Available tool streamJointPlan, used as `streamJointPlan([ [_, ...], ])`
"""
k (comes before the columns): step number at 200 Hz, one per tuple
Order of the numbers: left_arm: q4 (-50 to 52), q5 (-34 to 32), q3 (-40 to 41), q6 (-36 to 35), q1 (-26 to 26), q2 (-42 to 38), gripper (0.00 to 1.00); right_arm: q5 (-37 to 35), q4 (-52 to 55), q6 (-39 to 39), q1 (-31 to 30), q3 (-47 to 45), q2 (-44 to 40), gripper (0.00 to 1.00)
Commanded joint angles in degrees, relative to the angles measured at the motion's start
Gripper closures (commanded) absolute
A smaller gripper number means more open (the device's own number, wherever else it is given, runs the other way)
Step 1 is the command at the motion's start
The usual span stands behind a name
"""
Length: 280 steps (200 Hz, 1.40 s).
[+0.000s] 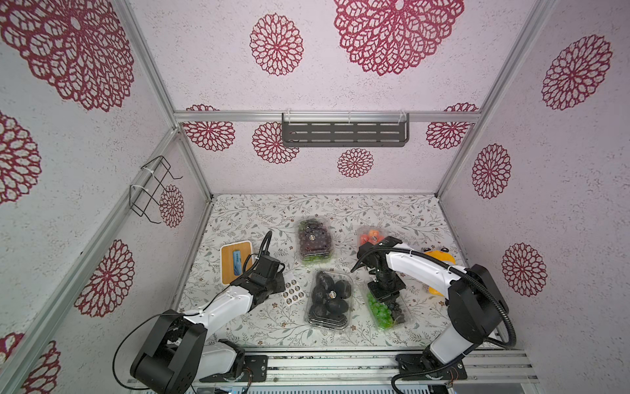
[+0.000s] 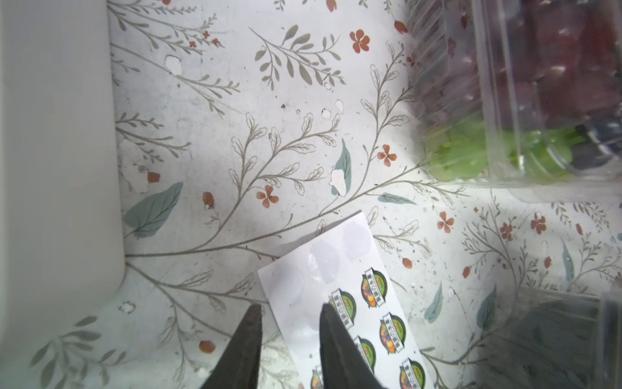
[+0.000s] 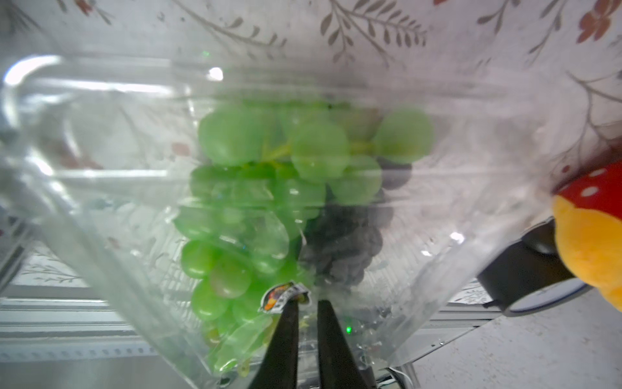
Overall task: Label fruit boxes
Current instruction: Place the label sticker at the center of the board, then reset both arms
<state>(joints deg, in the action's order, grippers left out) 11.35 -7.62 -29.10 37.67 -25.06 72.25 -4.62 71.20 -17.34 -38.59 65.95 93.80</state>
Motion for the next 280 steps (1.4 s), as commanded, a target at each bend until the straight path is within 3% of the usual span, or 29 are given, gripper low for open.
streamJointPlan([
  [1, -0.8, 0.5, 1.0, 0.7, 0.3, -2.1, 0.68, -2.3, -0.2, -2.7, -1.4, -1.2, -0.5, 0.75],
  [27, -0.9, 0.8, 1.7, 0.7, 0.2, -4.3, 0.68, -4.1, -1.0, -3.9, -1.8, -1.9, -1.5, 0.68],
  [64, -0.9, 0.9, 3.0, 1.0, 0.3, -8.1, 0.66, -7.6, -2.7, -6.0, -1.8, -2.6, -1.3, 0.66],
  [110, 0.2, -1.3, 4.1, 0.8, 0.3, -14.5, 0.24, -11.4, -4.6, -8.0, -0.2, -3.3, -1.4, 0.66],
  [144, 1.7, -0.6, 3.9, 0.4, 0.2, -20.2, 0.19, -12.4, -7.9, -7.1, 1.9, -3.0, -3.4, 0.65],
  [162, 2.4, -3.4, 3.0, -2.6, 0.3, -23.2, 0.17, -14.1, -10.7, -6.9, 2.5, -1.4, -5.1, 0.65],
  [173, 2.4, -8.6, 2.3, -3.8, 0.3, -25.5, 0.11, -14.5, -13.6, -6.3, 2.9, 0.1, -7.4, 0.60],
  [178, 2.2, -11.3, 2.1, -4.4, 0.3, -26.5, 0.08, -14.9, -15.6, -6.2, 3.2, 0.6, -8.9, 0.34],
  [190, -2.0, -18.3, 2.6, -7.2, 0.4, -28.9, 0.04, -15.3, -21.5, -5.2, 4.3, 1.6, -13.2, 0.17],
  [205, -10.2, -28.3, 5.1, -12.0, 0.6, -30.0, 0.00, -13.5, -31.9, -2.6, 8.5, -0.1, -19.8, 0.15],
  [225, -20.2, -39.0, 7.4, -20.1, 2.1, -27.5, 0.02, -10.0, -47.0, 0.1, 18.2, -7.5, -28.0, 0.10],
  [243, -28.1, -38.8, 8.6, -29.5, 4.9, -22.6, 0.02, -11.3, -56.0, 2.6, 26.5, -14.1, -31.3, 0.10],
  [247, -30.5, -38.8, 9.1, -30.8, 5.7, -21.0, 0.02, -12.8, -59.2, 3.3, 27.8, -16.4, -31.9, 0.06],
  [265, -39.6, -33.5, 10.9, -36.2, 9.0, -14.9, 0.02, -13.3, -80.7, 10.0, 32.7, -31.0, -32.9, 0.02],
  [280, -49.2, -33.6, 13.7, -41.4, 10.7, -9.5, 0.02, -15.2, -95.1, 13.0, 34.8, -39.9, -30.4, 0.02],
])
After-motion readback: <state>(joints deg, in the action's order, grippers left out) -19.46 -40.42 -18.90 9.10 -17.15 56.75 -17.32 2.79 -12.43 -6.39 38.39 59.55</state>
